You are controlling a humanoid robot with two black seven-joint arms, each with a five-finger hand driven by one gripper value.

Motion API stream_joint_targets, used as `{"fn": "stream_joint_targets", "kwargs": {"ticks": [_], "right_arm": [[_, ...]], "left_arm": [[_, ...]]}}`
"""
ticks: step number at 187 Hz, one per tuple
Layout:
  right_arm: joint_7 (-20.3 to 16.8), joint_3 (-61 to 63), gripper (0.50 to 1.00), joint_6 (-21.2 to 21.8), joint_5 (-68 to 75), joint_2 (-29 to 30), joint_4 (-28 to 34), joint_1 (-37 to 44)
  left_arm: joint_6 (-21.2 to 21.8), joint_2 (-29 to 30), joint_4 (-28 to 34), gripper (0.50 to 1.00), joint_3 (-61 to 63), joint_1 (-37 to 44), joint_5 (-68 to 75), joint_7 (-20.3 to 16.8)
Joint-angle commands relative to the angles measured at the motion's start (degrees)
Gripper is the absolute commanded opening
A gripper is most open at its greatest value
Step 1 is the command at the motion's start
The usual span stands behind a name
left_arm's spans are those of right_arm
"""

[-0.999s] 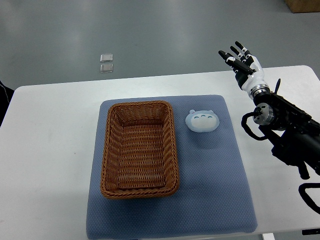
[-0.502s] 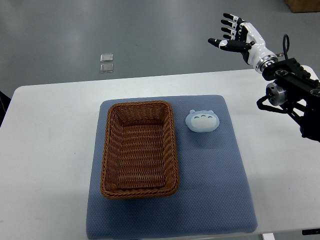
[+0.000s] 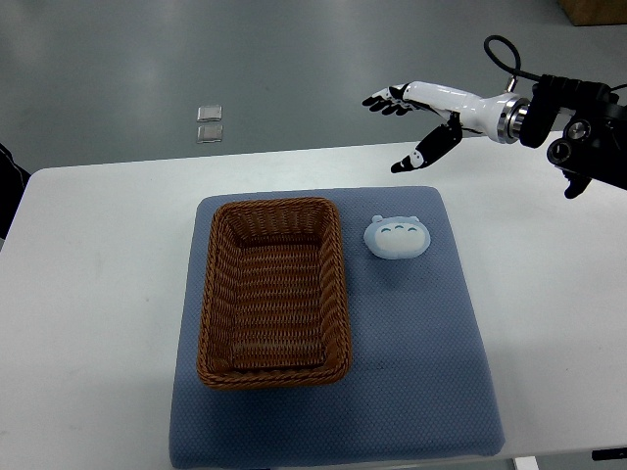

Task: Place blue toy in brown basket
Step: 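Swing the right hand over the pale blue cat-faced toy, then lower the right hand and close its fingers around the toy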

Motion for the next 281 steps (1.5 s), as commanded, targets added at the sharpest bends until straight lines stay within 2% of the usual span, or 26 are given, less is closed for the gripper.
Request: {"fn": "stream_joint_targets", "kwargs": {"ticks": [1, 43, 61, 88, 140, 168, 212, 225, 229, 231, 244, 260, 274, 281], "right_arm": [[-0.07, -4.55, 0.905, 2.4, -4.05, -0.37, 1.54, 1.99], [-0.42, -8.77, 0.905, 6.0, -7.21, -0.19, 2.16, 2.25], [-0.68, -8.86, 0.905, 5.83, -7.21, 0.51, 1.81, 1.81], [-3.58, -8.77, 0.903, 5.13, -7.3, 2.35, 0.31, 0.05], [-3.85, -8.77, 0.903, 5.04, -8.09, 4.38, -1.71, -2.23], [-4.2, -8.77, 0.901, 4.95, -8.79, 5.69, -4.78, -3.29], [-4.2, -8.77, 0.885, 4.69, -8.79, 6.84, -5.05, -3.37], [-4.2, -8.77, 0.866, 4.69, -8.88, 6.84, -5.05, -3.46], [-4.2, -8.77, 0.854, 4.6, -8.88, 6.84, -5.05, -3.55], [-4.2, -8.77, 0.83, 4.69, -8.88, 6.93, -5.05, -3.55], [-4.2, -8.77, 0.783, 4.69, -8.97, 7.72, -5.05, -3.64], [-4.2, -8.86, 0.754, 4.69, -8.97, 7.89, -5.14, -3.64], [-4.2, -8.77, 0.703, 4.77, -8.97, 7.89, -5.05, -3.64], [-4.2, -8.77, 0.656, 4.86, -8.97, 7.89, -5.05, -3.64]], "left_arm": [[-0.06, 0.0, 0.0, 1.0, 0.0, 0.0, 0.0, 0.0], [0.02, 0.0, 0.0, 1.0, 0.0, 0.0, 0.0, 0.0], [-0.06, 0.0, 0.0, 1.0, 0.0, 0.0, 0.0, 0.0], [-0.06, 0.0, 0.0, 1.0, 0.0, 0.0, 0.0, 0.0], [0.03, 0.0, 0.0, 1.0, 0.0, 0.0, 0.0, 0.0], [-0.06, 0.0, 0.0, 1.0, 0.0, 0.0, 0.0, 0.0], [0.03, 0.0, 0.0, 1.0, 0.0, 0.0, 0.0, 0.0], [0.03, 0.0, 0.0, 1.0, 0.0, 0.0, 0.0, 0.0], [0.03, 0.0, 0.0, 1.0, 0.0, 0.0, 0.0, 0.0], [-0.06, 0.0, 0.0, 1.0, 0.0, 0.0, 0.0, 0.0], [-0.06, 0.0, 0.0, 1.0, 0.0, 0.0, 0.0, 0.0], [-0.06, 0.0, 0.0, 1.0, 0.0, 0.0, 0.0, 0.0], [-0.06, 0.0, 0.0, 1.0, 0.0, 0.0, 0.0, 0.0], [0.02, 0.0, 0.0, 1.0, 0.0, 0.0, 0.0, 0.0]]}}
